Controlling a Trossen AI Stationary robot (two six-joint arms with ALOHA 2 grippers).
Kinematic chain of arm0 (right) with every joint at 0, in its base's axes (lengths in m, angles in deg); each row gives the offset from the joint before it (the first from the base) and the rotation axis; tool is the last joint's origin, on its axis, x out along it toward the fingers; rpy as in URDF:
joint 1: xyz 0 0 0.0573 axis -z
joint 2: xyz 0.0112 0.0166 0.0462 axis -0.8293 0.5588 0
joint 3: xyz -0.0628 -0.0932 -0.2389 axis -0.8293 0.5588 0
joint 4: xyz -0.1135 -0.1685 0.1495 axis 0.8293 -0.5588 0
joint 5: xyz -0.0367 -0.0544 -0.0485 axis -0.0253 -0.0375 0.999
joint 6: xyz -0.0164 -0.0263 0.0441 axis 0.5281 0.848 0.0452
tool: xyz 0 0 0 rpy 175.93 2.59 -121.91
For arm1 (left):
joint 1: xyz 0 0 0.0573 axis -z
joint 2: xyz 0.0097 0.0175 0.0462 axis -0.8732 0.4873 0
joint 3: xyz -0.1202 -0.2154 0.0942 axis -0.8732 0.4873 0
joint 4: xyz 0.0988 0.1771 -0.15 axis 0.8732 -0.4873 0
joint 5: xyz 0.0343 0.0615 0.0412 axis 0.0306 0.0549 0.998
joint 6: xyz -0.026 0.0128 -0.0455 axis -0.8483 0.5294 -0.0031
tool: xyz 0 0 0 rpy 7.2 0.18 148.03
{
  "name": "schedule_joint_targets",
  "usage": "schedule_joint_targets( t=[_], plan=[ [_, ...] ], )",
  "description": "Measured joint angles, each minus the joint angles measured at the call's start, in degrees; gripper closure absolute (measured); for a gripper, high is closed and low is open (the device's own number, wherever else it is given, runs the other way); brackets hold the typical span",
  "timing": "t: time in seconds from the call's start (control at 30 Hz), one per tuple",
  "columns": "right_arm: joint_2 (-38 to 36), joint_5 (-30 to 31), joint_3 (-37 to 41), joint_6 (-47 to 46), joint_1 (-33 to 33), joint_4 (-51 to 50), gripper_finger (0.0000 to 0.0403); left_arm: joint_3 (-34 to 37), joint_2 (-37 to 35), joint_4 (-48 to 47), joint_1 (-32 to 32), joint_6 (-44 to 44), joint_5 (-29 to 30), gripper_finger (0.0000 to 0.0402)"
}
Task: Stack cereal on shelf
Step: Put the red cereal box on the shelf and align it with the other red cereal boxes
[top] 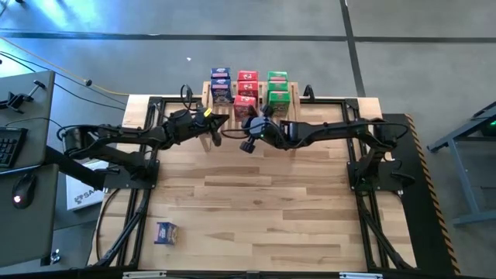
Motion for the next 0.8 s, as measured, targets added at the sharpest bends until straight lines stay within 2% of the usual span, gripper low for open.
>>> schedule_joint_targets(
  t=[0.33, 0.53, 0.8],
  plan=[
    [0.00, 3.55, 0.00, -1.07, 0.62, -0.41, 0.0403, -0.74, 0.27, 2.26, -0.07, 0.41, -0.01, 0.0394],
    [0.00, 5.34, 0.00, -1.69, 0.62, -0.40, 0.0403, -0.84, 3.42, 7.09, -0.33, -0.48, 0.17, 0.0394],
    [0.00, 5.04, 0.00, -2.13, 0.18, -1.30, 0.0403, -3.65, 8.11, 7.65, -0.33, 0.07, 0.25, 0.0394]
  ],
)
